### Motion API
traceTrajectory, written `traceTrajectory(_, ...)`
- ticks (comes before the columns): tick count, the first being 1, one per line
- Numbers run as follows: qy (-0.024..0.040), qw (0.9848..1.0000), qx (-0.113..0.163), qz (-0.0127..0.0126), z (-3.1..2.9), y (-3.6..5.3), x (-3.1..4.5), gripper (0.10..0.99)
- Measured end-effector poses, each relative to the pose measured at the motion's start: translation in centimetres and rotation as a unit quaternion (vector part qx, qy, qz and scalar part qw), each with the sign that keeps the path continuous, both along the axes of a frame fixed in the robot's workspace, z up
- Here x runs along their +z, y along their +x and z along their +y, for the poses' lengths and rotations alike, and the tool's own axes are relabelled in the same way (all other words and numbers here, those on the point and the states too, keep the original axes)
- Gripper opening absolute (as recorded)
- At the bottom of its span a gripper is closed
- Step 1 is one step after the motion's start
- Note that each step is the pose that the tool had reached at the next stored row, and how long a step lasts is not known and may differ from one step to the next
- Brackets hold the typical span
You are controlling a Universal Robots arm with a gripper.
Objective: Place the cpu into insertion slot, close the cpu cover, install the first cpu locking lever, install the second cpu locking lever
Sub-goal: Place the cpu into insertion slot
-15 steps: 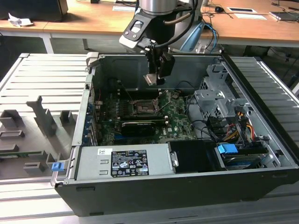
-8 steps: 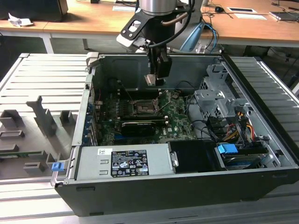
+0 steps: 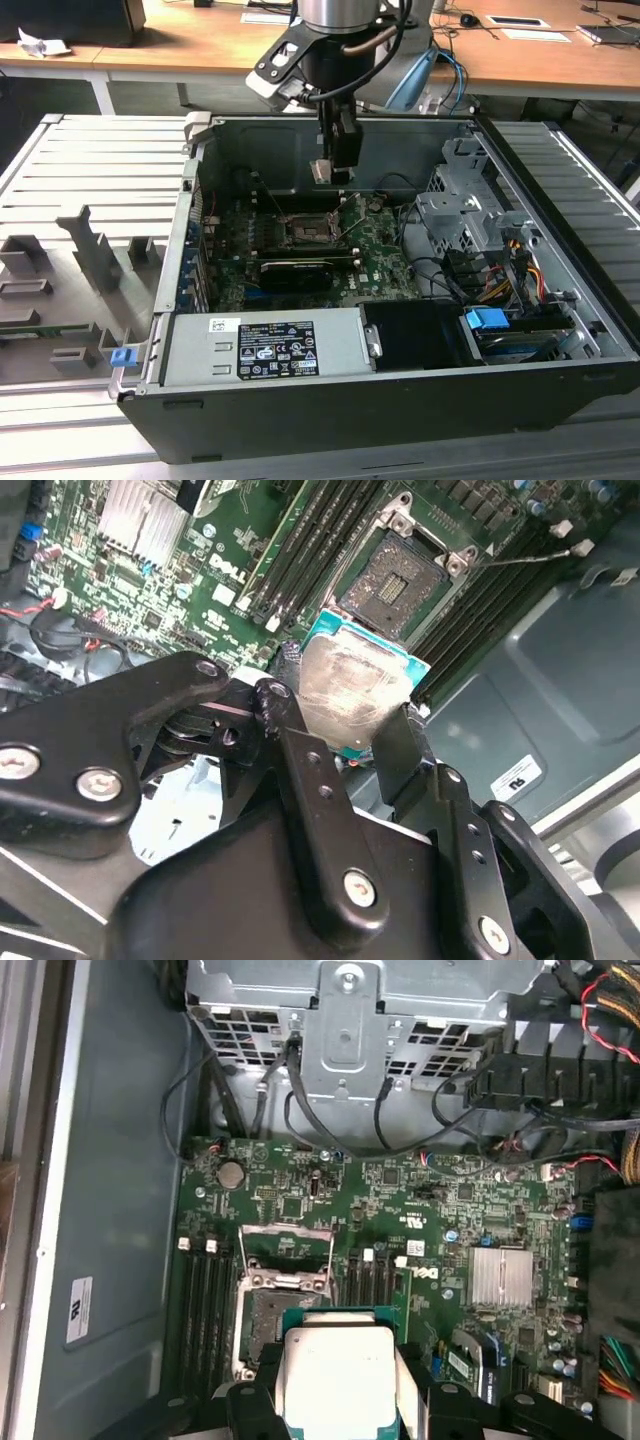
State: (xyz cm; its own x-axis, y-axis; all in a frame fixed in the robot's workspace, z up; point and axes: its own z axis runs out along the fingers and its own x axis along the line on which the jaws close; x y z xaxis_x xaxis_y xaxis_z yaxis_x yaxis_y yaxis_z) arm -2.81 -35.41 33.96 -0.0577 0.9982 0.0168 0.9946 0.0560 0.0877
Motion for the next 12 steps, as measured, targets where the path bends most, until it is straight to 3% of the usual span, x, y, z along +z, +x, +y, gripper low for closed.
traceTrajectory(12, 0.0, 0.9997, -0.025, 0.0, 0.0, 0.0, -0.04, 0.529)
